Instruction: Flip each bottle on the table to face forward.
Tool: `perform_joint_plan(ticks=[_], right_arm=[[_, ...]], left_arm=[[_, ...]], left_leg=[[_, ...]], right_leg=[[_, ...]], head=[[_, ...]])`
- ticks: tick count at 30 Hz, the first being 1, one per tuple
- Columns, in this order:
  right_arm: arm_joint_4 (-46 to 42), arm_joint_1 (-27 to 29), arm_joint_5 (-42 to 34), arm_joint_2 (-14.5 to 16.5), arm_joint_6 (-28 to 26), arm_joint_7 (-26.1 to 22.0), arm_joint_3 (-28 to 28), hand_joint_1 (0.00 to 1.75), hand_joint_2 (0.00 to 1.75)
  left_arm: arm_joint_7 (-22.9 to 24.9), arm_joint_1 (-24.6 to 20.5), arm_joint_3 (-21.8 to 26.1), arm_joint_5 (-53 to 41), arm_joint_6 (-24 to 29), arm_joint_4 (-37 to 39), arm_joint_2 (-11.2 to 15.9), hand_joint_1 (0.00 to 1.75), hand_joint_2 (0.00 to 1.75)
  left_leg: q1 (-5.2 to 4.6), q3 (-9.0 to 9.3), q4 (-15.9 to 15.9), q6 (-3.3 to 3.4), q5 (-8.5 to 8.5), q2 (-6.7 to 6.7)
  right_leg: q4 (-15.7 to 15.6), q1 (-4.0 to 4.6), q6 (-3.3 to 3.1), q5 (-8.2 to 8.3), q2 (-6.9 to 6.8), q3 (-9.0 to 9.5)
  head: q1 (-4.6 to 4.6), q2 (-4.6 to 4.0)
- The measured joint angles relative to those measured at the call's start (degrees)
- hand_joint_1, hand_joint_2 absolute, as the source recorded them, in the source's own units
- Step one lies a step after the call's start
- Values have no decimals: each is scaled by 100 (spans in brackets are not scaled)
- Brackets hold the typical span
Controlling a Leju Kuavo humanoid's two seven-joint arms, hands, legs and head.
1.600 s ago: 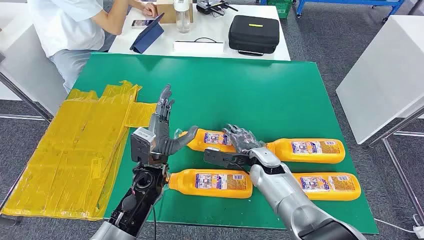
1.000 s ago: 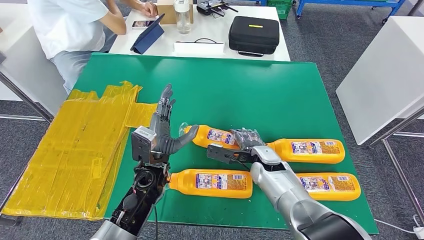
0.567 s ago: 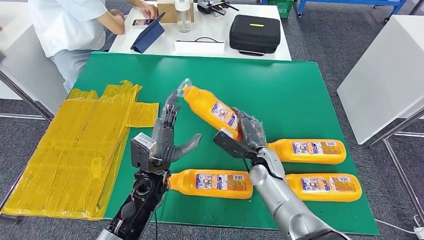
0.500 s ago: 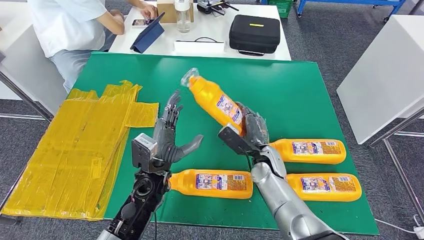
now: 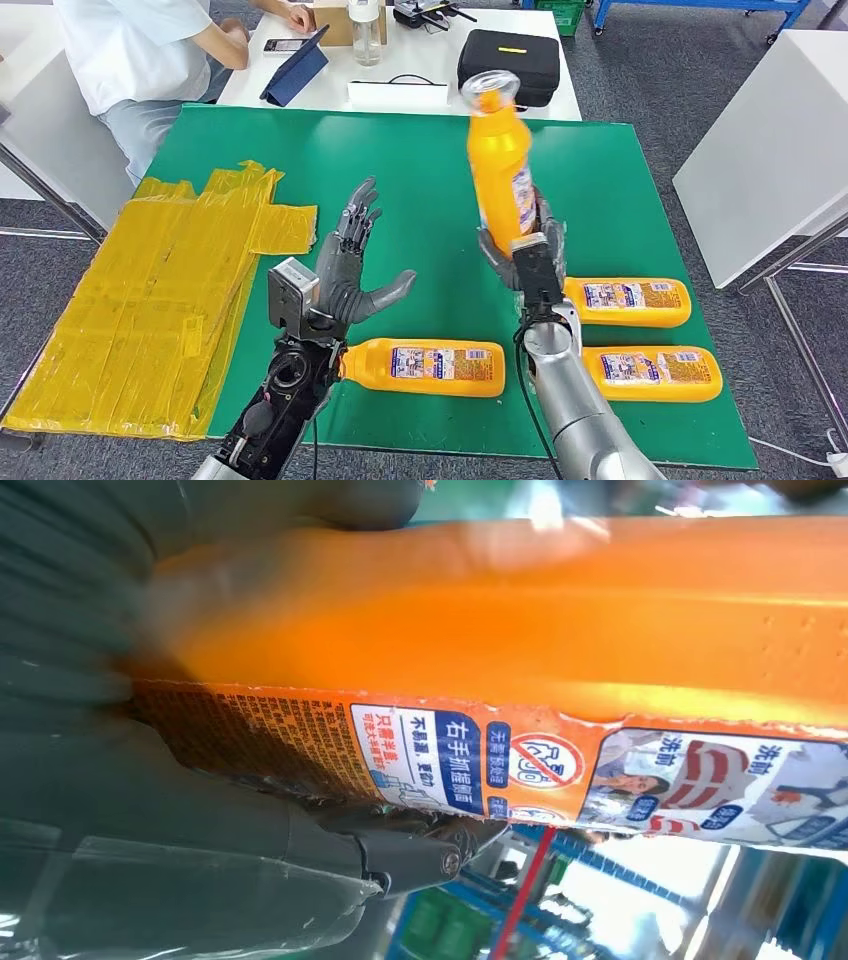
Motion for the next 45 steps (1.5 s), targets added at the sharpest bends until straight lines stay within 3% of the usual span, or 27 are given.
perform_joint_plan(ticks=[4, 7, 12, 20, 33, 34, 37, 38, 45], right_arm=[[-902, 389, -1630, 50, 702, -373, -327, 175, 175], [-1083, 458, -1951, 67, 1123, -395, -313, 175, 175], [-1026, 464, -1415, 117, 1670, -446, 249, 175, 175], [-627, 468, -331, 161, 1538, -441, 1418, 175, 175], [-107, 275, 124, 157, 1254, -298, 1852, 175, 175], [-83, 264, 143, 157, 1247, -293, 1860, 175, 175], [-6, 225, 180, 157, 1237, -284, 1896, 175, 175], [20, 209, 181, 157, 1237, -284, 1908, 175, 175], [181, 104, 148, 157, 1195, -310, 1992, 175, 175]], left_arm=[[213, -282, -137, 96, -174, 27, 1, 0, 175], [260, -361, -190, 188, -249, 70, 2, 0, 175], [295, -484, -207, 334, -202, 289, 2, 0, 175], [213, -682, -185, 482, -248, 738, 4, 0, 175], [176, -701, -139, 780, -263, 1112, 46, 0, 175], [167, -701, -139, 806, -262, 1129, 50, 17, 175], [110, -701, -137, 958, -257, 1182, 59, 146, 175], [90, -701, -137, 1018, -256, 1197, 61, 173, 175], [3, -695, -134, 1318, -208, 1222, 64, 175, 175]], left_leg=[[0, -1, 0, -1, -1, 4], [1, -2, 0, -1, -1, 4], [3, -3, -1, -2, -1, 7], [10, -7, -1, -3, 0, 3], [11, -7, 0, -3, 0, 4], [11, -7, 0, -3, 0, 4], [11, -7, 0, -3, 0, 4], [11, -7, 0, -3, 0, 4], [11, -8, 0, -3, 0, 4]], right_leg=[[0, 0, 1, 1, 2, -2], [0, 1, 0, 1, 3, -3], [0, 2, 0, 1, 4, -4], [1, 10, -2, -1, 3, -5], [0, 12, -2, 0, 4, -6], [0, 12, -2, 0, 4, -7], [0, 12, -3, 0, 4, -7], [0, 12, -3, -1, 4, -7], [0, 12, -2, 0, 3, -7]], head=[[-1, 0], [0, 0], [-2, 0], [-1, 0], [-1, 0], [-1, 0], [-1, 0], [0, 0], [-1, 0]])
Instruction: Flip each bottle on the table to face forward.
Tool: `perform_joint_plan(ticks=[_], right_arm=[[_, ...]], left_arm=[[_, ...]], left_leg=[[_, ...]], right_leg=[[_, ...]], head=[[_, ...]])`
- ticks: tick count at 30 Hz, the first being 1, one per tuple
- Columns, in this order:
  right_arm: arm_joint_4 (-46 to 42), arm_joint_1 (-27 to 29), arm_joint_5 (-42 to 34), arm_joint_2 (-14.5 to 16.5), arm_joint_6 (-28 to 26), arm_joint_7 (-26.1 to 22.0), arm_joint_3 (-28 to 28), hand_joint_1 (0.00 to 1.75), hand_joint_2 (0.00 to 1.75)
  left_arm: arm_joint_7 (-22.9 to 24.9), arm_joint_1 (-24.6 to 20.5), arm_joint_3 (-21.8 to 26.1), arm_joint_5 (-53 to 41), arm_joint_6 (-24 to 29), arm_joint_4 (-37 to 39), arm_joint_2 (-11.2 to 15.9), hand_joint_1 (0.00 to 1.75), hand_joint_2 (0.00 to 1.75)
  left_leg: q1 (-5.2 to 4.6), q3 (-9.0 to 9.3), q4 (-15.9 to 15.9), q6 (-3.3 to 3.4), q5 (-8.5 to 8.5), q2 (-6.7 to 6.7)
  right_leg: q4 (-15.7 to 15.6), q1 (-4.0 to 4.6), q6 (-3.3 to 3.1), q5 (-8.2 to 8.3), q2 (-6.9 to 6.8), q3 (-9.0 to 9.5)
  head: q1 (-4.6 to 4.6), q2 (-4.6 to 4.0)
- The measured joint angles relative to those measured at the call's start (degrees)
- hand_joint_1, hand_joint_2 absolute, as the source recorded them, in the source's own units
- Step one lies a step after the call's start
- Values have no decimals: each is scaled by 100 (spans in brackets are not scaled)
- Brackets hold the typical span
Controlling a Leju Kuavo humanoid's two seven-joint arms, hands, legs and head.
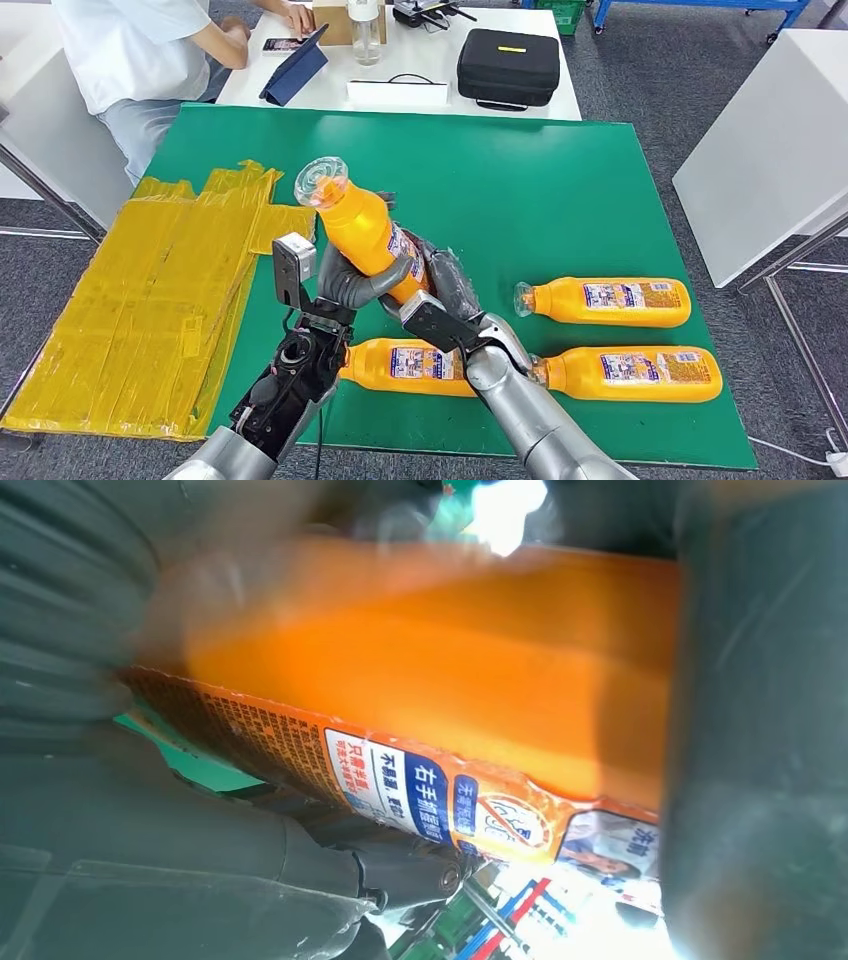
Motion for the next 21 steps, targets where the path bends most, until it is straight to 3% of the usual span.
perform_joint_plan(ticks=[19, 20, 21], right_arm=[[-370, 52, -13, -179, -269, 87, 4, 175, 175], [-397, 62, -9, -187, -269, 95, 4, 162, 175], [-420, 71, -5, -195, -275, 101, 4, 119, 175]], left_arm=[[-103, -57, 58, 145, 143, -13, -10, 175, 175], [-103, -57, 58, 147, 143, -15, -13, 175, 175], [-103, -58, 59, 153, 146, -16, -14, 175, 175]], left_leg=[[0, 0, 0, 0, 0, 2], [0, 0, 0, 0, 0, 2], [0, 0, 0, 0, 0, 2]], right_leg=[[0, 0, 1, 1, 1, -1], [0, 0, 1, 1, 1, -1], [0, 0, 1, 1, 1, -1]], head=[[1, 0], [1, 0], [1, 0]])
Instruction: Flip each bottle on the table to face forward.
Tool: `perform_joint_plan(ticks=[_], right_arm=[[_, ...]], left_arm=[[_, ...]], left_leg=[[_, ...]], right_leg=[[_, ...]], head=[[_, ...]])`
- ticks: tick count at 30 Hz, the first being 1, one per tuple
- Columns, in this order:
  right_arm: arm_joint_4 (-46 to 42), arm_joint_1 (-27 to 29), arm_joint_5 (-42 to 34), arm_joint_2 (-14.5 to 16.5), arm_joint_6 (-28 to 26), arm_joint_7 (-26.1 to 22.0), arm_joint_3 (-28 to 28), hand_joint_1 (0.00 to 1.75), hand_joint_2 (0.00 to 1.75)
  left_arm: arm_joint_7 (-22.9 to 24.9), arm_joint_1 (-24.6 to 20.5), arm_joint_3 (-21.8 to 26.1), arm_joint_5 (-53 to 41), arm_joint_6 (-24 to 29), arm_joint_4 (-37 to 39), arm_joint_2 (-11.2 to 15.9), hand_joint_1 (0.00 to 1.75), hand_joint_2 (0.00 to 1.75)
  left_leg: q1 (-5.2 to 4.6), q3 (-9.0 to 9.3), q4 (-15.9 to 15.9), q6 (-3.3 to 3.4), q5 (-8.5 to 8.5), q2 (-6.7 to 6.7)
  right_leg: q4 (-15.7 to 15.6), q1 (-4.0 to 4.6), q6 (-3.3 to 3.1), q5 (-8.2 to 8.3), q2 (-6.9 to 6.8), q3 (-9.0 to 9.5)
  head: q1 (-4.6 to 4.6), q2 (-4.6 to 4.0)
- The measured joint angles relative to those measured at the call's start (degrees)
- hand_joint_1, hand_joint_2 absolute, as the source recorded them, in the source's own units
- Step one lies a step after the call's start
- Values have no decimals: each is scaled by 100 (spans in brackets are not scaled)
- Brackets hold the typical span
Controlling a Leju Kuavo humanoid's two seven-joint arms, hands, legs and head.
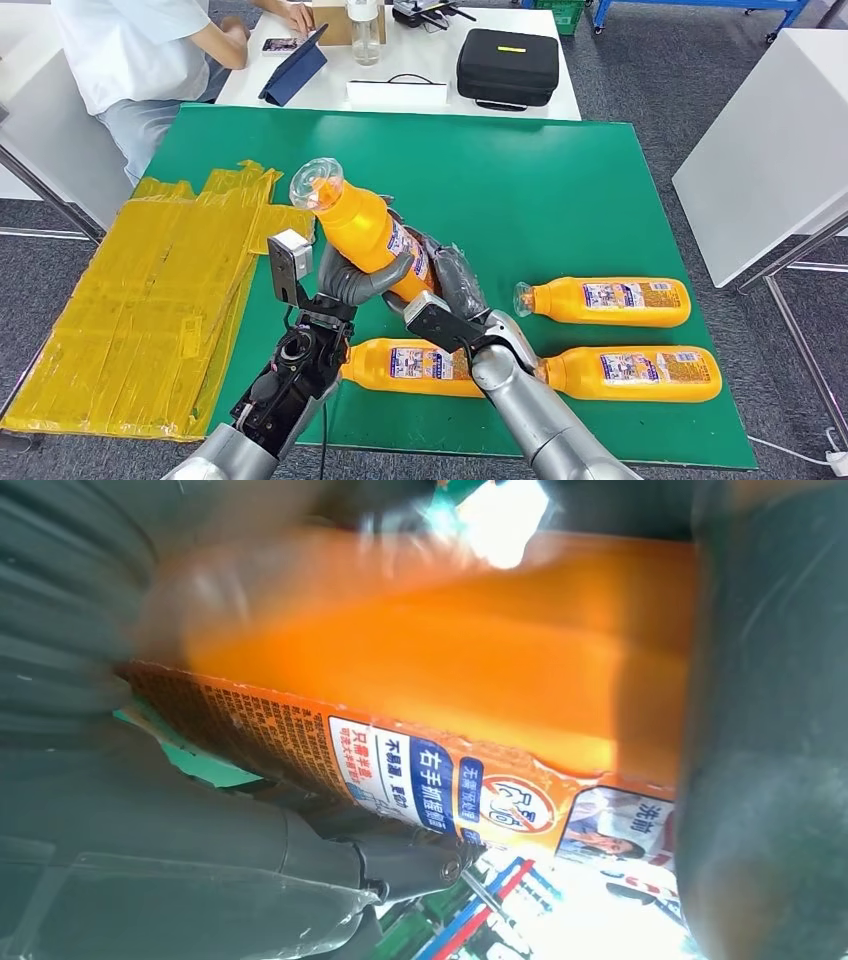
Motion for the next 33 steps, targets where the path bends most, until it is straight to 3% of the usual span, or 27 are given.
perform_joint_plan(ticks=[2, 3, 6, 8, 10, 12, 15, 17, 20, 23, 24, 26, 28, 30, 31, 32, 33], right_arm=[[-54, 18, 14, -11, -47, 4, -8, 31, 175], [-98, 34, 24, -16, -90, 6, -20, 0, 175], [-408, 155, 59, -64, -254, 41, -97, 0, 175], [-803, 315, 120, -146, -352, 109, -181, 0, 175], [-1320, 525, 209, -264, -393, 224, -272, 0, 175], [-1795, 694, 264, -367, -364, 336, -326, 0, 175], [-2359, 843, 218, -486, -270, 449, -362, 0, 175], [-2724, 973, 142, -573, -270, 500, -424, 0, 175], [-3162, 1136, 73, -670, -345, 545, -512, 0, 175], [-3455, 1241, 44, -731, -429, 568, -573, 0, 175], [-3550, 1284, 37, -752, -483, 575, -595, 0, 175], [-3763, 1381, 29, -796, -643, 586, -654, 0, 175], [-4003, 1470, 9, -839, -767, 609, -735, 0, 175], [-4220, 1542, -8, -887, -796, 629, -829, 0, 175], [-4317, 1578, -4, -907, -788, 627, -876, 0, 175], [-4410, 1614, 9, -921, -767, 618, -926, 0, 175], [-4499, 1652, 26, -929, -734, 602, -976, 0, 175]], left_arm=[[-2, -1, 4, 21, 30, -2, -2, 175, 175], [-3, 0, 9, 37, 56, -7, -2, 175, 175], [-62, 1, 60, -56, 423, -74, 9, 175, 175], [-179, 2, 171, -656, 1351, -165, 62, 175, 175], [-215, 2, 276, -1823, 2589, -297, 161, 175, 175], [-131, -1, 328, -2907, 3364, -429, 243, 175, 175], [66, -3, 454, -4074, 3896, -505, 337, 175, 175], [205, -3, 740, -5435, 4142, -556, 342, 175, 175], [365, -6, 1401, -7838, 4212, -673, 253, 175, 175], [680, -8, 1804, -8781, 4220, -760, 208, 175, 175], [978, -23, 1846, -9000, 4223, -786, 249, 175, 175], [2246, -197, 1637, -9568, 4212, -707, 515, 175, 175], [4242, -637, 955, -9873, 4111, -291, 912, 175, 175], [6108, -1163, -77, -9918, 3922, 344, 1230, 175, 175], [6675, -1394, -626, -9924, 3827, 687, 1349, 175, 175], [6912, -1590, -1152, -9931, 3738, 1048, 1445, 175, 175], [6804, -1763, -1591, -9933, 3648, 1433, 1521, 175, 175]], left_leg=[[0, 0, 0, 0, 0, 0], [0, 0, 0, 0, 0, -1], [1, -1, 0, 0, 0, -1], [2, -1, 0, -3, -2, 4], [2, -4, 0, -3, -1, 5], [3, -8, 0, -2, 2, -3], [4, -9, 0, -4, 1, -3], [4, -9, 0, -5, 0, -1], [3, -9, 0, -4, 0, -3], [2, -8, 0, -5, -1, 3], [3, -8, 0, -5, -1, 3], [4, -9, 2, -11, 4, 4], [5, -16, 3, -17, 9, 6], [5, -19, 1, -19, 14, 6], [5, -19, 1, -19, 17, 6], [5, -18, 1, -20, 19, 9], [4, -17, 0, -21, 19, 15]], right_leg=[[0, 0, 0, 0, 0, 0], [0, 1, 0, 0, 0, 0], [0, 1, -1, 0, 0, 0], [0, 2, -1, 2, 1, -3], [0, 3, -2, 2, 0, -8], [0, 4, -3, -1, -9, -8], [0, 4, -4, -1, -12, -8], [0, 4, -5, -1, -9, -9], [0, 3, -5, -1, -8, -8], [0, 3, -5, 0, -4, -11], [-1, 4, -5, 0, -4, -15], [-1, 6, -9, 2, -4, -51], [-1, 7, -16, 7, -3, -69], [2, 8, -21, 12, -2, -43], [4, 8, -23, 14, -1, -35], [6, 8, -23, 15, 1, -31], [7, 6, -23, 17, 6, -29]], head=[[0, 0], [-1, 0], [2, 0], [2, 0], [-2, 0], [-1, 0], [0, 0], [0, 0], [1, 0], [0, 0], [0, 0], [1, 0], [-3, 0], [-3, 0], [-1, 0], [3, 0], [2, 0]])
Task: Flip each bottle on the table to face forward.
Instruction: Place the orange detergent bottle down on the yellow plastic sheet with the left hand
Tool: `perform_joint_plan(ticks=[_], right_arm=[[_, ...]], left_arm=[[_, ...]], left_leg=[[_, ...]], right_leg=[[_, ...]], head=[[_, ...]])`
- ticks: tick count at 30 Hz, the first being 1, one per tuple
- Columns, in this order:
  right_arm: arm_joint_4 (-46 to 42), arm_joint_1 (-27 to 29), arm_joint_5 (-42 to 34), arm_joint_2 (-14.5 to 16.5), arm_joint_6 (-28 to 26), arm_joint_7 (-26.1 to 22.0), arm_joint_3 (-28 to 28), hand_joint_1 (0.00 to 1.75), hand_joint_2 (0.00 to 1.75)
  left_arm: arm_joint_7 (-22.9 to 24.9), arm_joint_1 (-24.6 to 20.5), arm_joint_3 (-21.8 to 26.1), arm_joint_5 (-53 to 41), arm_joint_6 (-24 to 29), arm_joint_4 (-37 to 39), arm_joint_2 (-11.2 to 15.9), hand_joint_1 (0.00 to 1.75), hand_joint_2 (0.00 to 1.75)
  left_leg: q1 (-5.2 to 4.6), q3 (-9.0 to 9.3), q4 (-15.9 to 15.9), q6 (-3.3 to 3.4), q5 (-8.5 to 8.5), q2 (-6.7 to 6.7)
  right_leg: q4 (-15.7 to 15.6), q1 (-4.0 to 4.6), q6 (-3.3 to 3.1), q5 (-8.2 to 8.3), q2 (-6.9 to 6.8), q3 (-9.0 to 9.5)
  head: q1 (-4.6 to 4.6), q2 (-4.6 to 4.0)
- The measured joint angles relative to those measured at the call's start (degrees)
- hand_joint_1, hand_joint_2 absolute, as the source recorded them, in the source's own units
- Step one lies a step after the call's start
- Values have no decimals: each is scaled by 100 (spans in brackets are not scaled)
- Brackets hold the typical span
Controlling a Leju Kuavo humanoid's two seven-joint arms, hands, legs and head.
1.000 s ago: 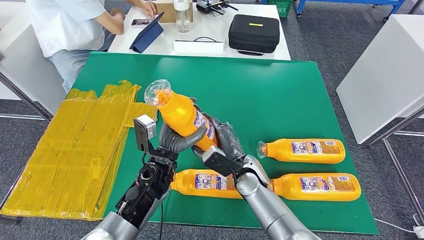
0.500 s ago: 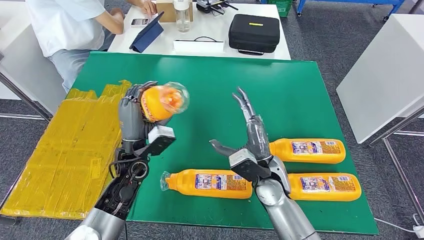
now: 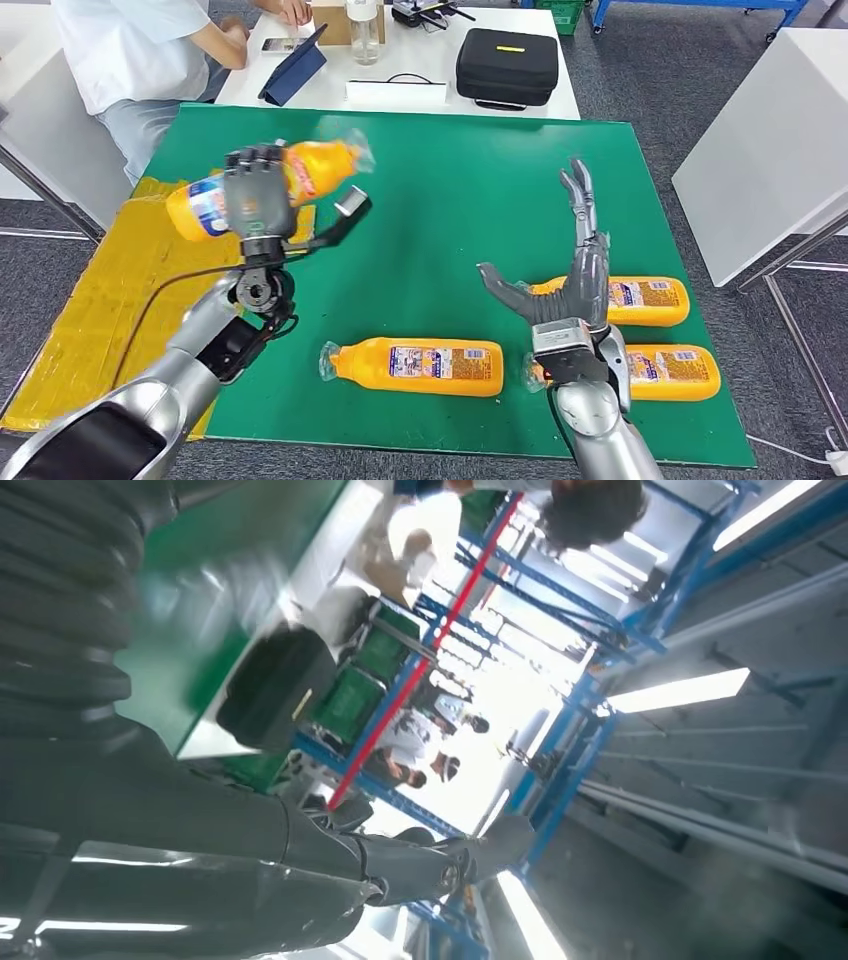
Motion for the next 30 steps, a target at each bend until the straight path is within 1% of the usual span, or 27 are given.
perform_joint_plan(ticks=[1, 2, 3, 4, 6, 8, 10, 13, 17, 21, 22, 25, 26, 30], right_arm=[[-73, 38, 19, -3, 35, -18, -43, 0, 175], [-135, 75, 43, -5, 75, -37, -83, 0, 175], [-184, 110, 67, -8, 109, -54, -118, 0, 175], [-219, 138, 92, -9, 139, -63, -145, 0, 175], [-265, 171, 149, -13, 193, -73, -188, 0, 175], [-289, 193, 197, -18, 230, -73, -209, 0, 175], [-299, 220, 224, -24, 242, -73, -217, 0, 175], [-299, 238, 236, -29, 242, -73, -220, 0, 175], [-299, 246, 242, -30, 246, -73, -221, 0, 175], [-299, 245, 316, -31, 309, -49, -219, 0, 175], [-299, 245, 377, -32, 324, -32, -217, 0, 175], [-298, 257, 608, -35, 298, 27, -193, 0, 175], [-298, 264, 664, -36, 274, 42, -180, 0, 175], [-297, 302, 743, -40, 191, 84, -155, 0, 175]], left_arm=[[-373, -145, -296, -1, -88, 339, 62, 175, 175], [-870, -268, -523, -1, -178, 663, 121, 175, 175], [-1358, -376, -675, 1, -266, 956, 184, 175, 175], [-1737, -467, -781, 6, -353, 1214, 248, 175, 175], [-2229, -604, -896, 45, -520, 1675, 367, 175, 175], [-2535, -696, -909, 116, -682, 2022, 489, 175, 175], [-2735, -757, -893, 182, -846, 2284, 604, 175, 175], [-2872, -814, -847, 234, -992, 2578, 741, 175, 175], [-2895, -856, -813, 246, -1079, 2785, 840, 175, 175], [-2819, -866, -776, 154, -1248, 2913, 972, 175, 175], [-2796, -868, -761, 144, -1250, 2937, 1019, 137, 175], [-2804, -860, -616, 287, -1164, 3016, 1146, 6, 175], [-2867, -846, -534, 391, -1119, 3041, 1175, 0, 175], [-3375, -723, -120, 809, -936, 3095, 1222, 0, 175]], left_leg=[[-1, 0, 0, -1, -1, 9], [-2, 1, 0, -2, -4, 21], [-4, 2, 0, -3, -5, 32], [-4, 2, 0, -4, -7, 40], [-2, 2, 0, -6, -8, 48], [1, 2, 0, -8, -8, 50], [5, 1, 0, -11, -7, 50], [7, -1, -1, -12, -6, 49], [7, -2, -1, -12, -5, 43], [5, -4, -1, -13, -6, 43], [5, -4, -1, -13, -7, 44], [5, -3, -1, -15, -8, 44], [6, -3, -1, -16, -7, 43], [7, -3, -2, -17, -6, 40]], right_leg=[[1, -1, 0, 2, 9, 0], [1, -2, 0, 4, 19, -1], [1, -3, -1, 6, 29, -4], [1, -3, -2, 6, 36, -7], [1, -1, -5, 7, 39, -12], [4, 2, -8, 5, 39, -16], [9, 5, -11, 3, 39, -18], [14, 8, -13, 2, 39, -21], [14, 6, -14, 1, 37, -19], [15, 3, -13, 3, 38, -18], [15, 3, -13, 4, 38, -18], [15, 4, -16, 3, 38, -20], [15, 5, -16, 2, 37, -21], [17, 6, -18, 1, 36, -20]], head=[[1, 0], [1, 0], [-1, 0], [-1, 0], [-2, 0], [-2, 0], [-2, 0], [-2, 0], [-1, 0], [0, 0], [0, 0], [-1, 0], [-1, 0], [0, 0]])
